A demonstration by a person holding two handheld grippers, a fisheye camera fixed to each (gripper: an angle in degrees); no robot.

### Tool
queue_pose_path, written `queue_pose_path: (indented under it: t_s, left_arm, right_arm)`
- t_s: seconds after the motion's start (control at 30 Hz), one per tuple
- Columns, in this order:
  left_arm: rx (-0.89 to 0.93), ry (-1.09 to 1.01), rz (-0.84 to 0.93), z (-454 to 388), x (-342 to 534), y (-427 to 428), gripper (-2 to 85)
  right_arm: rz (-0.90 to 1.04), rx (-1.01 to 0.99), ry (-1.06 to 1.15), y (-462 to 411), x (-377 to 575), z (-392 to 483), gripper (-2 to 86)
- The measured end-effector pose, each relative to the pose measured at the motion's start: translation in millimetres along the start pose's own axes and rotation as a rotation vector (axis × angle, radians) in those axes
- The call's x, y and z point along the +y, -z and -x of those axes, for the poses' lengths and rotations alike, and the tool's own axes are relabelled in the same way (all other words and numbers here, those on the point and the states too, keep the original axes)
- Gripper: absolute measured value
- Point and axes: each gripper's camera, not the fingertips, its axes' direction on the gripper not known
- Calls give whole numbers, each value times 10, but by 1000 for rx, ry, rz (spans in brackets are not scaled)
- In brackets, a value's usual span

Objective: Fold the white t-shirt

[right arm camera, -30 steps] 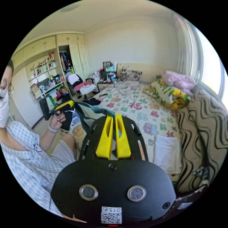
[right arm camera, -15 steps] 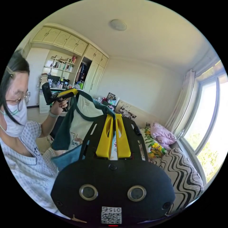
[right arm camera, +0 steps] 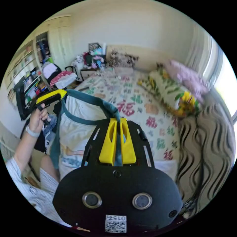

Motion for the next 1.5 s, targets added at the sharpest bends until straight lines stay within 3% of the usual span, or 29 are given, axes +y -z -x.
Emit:
queue_pose_path:
  t_s: [0.07,0.17,0.27,0.4,0.5,0.57,0.67,0.77,0.87,1.07,1.23,1.3,1.4,1.5]
  left_arm:
    - [3,117,95,202,266,-578,-2]
    - [162,152,164,349,1007,-1055,10]
    - [226,175,390,394,1985,-1371,37]
    - [253,333,618,453,3160,-1423,65]
    - [290,496,638,461,3613,-1399,77]
    - [266,505,691,396,3774,-1544,81]
    - [259,524,729,325,3947,-1899,72]
    - [191,495,722,304,3990,-2155,25]
    - [289,486,717,344,3999,-2325,3]
    - [248,406,667,386,3918,-2181,-4]
    - [237,351,799,315,4059,-2547,2]
    - [322,323,942,246,4143,-2903,20]
    - [401,268,997,138,4102,-3123,54]
    - [440,291,861,136,3869,-3183,60]
  right_arm:
    - [84,-84,-50,-573,91,-179,50]
    - [123,-225,14,-1143,700,-325,62]
    - [295,-176,13,-1677,1578,-571,87]
    - [472,-336,-264,-2098,2730,-1004,112]
    - [407,-327,-454,-2088,3233,-1182,112]
    - [375,-352,-516,-2165,3379,-1242,111]
    - [482,-409,-535,-2567,3426,-1270,102]
    - [554,-287,-505,-2832,3378,-1269,49]
    - [537,-342,-450,-2815,3350,-1233,9]
    - [501,-337,-388,-2578,3585,-1120,-2]
    - [627,-291,-337,-2928,3843,-931,6]
    - [668,-192,-332,-3074,3910,-891,22]
    - [593,-61,-263,-2991,3876,-872,48]
    - [478,-90,-270,-2896,3763,-1001,63]
